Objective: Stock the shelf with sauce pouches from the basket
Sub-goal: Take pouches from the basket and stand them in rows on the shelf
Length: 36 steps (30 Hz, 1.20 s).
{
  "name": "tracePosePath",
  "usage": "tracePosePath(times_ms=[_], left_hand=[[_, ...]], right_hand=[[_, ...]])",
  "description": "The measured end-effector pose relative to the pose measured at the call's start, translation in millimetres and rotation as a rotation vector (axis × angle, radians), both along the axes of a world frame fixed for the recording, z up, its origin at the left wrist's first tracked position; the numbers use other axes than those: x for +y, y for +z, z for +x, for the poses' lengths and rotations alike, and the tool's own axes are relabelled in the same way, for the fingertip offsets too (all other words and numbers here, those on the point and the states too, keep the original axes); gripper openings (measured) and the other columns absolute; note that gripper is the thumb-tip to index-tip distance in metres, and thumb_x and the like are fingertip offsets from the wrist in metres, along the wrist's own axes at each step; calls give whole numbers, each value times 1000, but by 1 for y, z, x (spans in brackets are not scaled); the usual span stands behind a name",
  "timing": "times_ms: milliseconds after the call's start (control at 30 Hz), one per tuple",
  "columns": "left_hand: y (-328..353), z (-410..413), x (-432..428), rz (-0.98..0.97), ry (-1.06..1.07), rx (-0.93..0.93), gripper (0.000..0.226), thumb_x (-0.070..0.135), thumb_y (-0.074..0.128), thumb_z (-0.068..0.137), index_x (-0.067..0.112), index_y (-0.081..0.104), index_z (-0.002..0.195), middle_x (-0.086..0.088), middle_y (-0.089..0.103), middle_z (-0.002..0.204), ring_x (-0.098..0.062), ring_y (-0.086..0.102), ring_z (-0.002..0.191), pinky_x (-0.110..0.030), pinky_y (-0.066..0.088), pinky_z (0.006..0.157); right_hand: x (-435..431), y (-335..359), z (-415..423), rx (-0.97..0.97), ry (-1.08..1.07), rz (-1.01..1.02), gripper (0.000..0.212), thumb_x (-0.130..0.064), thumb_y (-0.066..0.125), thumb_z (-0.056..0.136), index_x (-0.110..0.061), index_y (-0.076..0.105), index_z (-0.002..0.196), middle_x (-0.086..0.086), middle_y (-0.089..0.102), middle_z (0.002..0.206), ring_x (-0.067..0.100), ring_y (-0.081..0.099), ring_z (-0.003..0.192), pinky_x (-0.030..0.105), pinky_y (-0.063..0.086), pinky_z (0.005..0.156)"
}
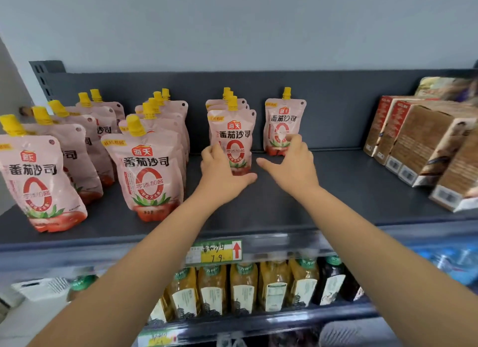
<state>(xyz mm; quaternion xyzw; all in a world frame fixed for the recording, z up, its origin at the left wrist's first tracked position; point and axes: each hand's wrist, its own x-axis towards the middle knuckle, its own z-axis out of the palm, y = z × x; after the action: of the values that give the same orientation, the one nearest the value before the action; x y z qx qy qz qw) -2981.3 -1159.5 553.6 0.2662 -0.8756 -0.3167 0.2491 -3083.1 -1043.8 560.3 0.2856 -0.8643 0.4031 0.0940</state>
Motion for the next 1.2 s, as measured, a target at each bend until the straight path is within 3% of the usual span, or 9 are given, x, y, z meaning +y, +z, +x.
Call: tracePosePath(times_ms=[167, 467, 800, 867, 933, 1000, 1067, 1133, 1200], left_hand=[[2, 41, 61, -329, -177, 46, 110, 63, 61, 78, 12, -4, 151, -10, 3, 158, -28, 4, 145, -44, 14, 116], [-61, 88, 157, -674, -460, 6, 106, 73, 49, 77, 14, 2, 152, -17, 27, 150, -35, 33, 134, -47, 33, 104], [-178, 60, 249, -703, -745, -298, 103, 72, 43, 81, 18, -10, 151, -14, 17, 154, -31, 24, 138, -43, 25, 109], [-206, 41, 263, -693, -758, -381, 101, 71, 41, 83, 18, -10, 151, -13, 17, 154, -31, 24, 138, -43, 25, 109], [-233, 21, 275, -670, -758, -472, 98, 68, 42, 86, 17, -10, 151, -14, 19, 153, -31, 27, 137, -41, 26, 108], [-259, 2, 286, -633, -759, -559, 95, 62, 45, 87, 17, -10, 151, -15, 21, 152, -32, 30, 135, -40, 29, 107], [-283, -15, 294, -580, -762, -651, 94, 59, 46, 88, 18, -10, 151, -16, 23, 151, -32, 32, 134, -41, 31, 106], [-305, -29, 300, -537, -747, -732, 92, 58, 45, 88, 17, -8, 151, -16, 23, 151, -33, 30, 135, -42, 33, 108], [-320, -37, 303, -518, -730, -804, 91, 59, 44, 89, 16, -6, 151, -16, 22, 151, -33, 29, 136, -43, 31, 109]], right_hand=[[81, 5, 48, 202, -250, 170, 77, -48, 62, 86, -13, 28, 145, 11, 39, 142, 33, 37, 128, 42, 38, 98], [233, -56, 145, 59, -520, 447, 73, -46, 60, 87, -10, 32, 143, 16, 38, 141, 38, 37, 128, 46, 36, 101], [315, -170, 120, -544, -479, 573, 57, -45, 59, 88, -8, 47, 128, 17, 44, 131, 37, 49, 114, 41, 48, 85], [324, -200, 101, -681, -439, 510, 32, -40, 58, 90, -8, 57, 97, 12, 56, 99, 30, 56, 87, 33, 45, 66], [331, -233, 79, -790, -401, 506, 33, -34, 54, 95, -11, 52, 71, 5, 52, 69, 23, 51, 66, 29, 38, 53], [344, -295, 48, -904, -349, 529, 24, -30, 52, 95, -7, 61, 92, 11, 60, 88, 24, 55, 81, 30, 44, 67], [358, -375, 15, -1066, -382, 472, 42, -35, 50, 94, -3, 56, 121, 19, 52, 127, 26, 52, 106, 33, 40, 83], [359, -393, 12, -1299, -436, 336, 32, -29, 43, 99, 0, 56, 102, 18, 49, 116, 26, 53, 107, 28, 40, 89], [348, -371, 22, -1437, -485, 170, 24, -14, 37, 101, -10, 51, 81, 11, 54, 93, 15, 54, 77, 13, 49, 66]])
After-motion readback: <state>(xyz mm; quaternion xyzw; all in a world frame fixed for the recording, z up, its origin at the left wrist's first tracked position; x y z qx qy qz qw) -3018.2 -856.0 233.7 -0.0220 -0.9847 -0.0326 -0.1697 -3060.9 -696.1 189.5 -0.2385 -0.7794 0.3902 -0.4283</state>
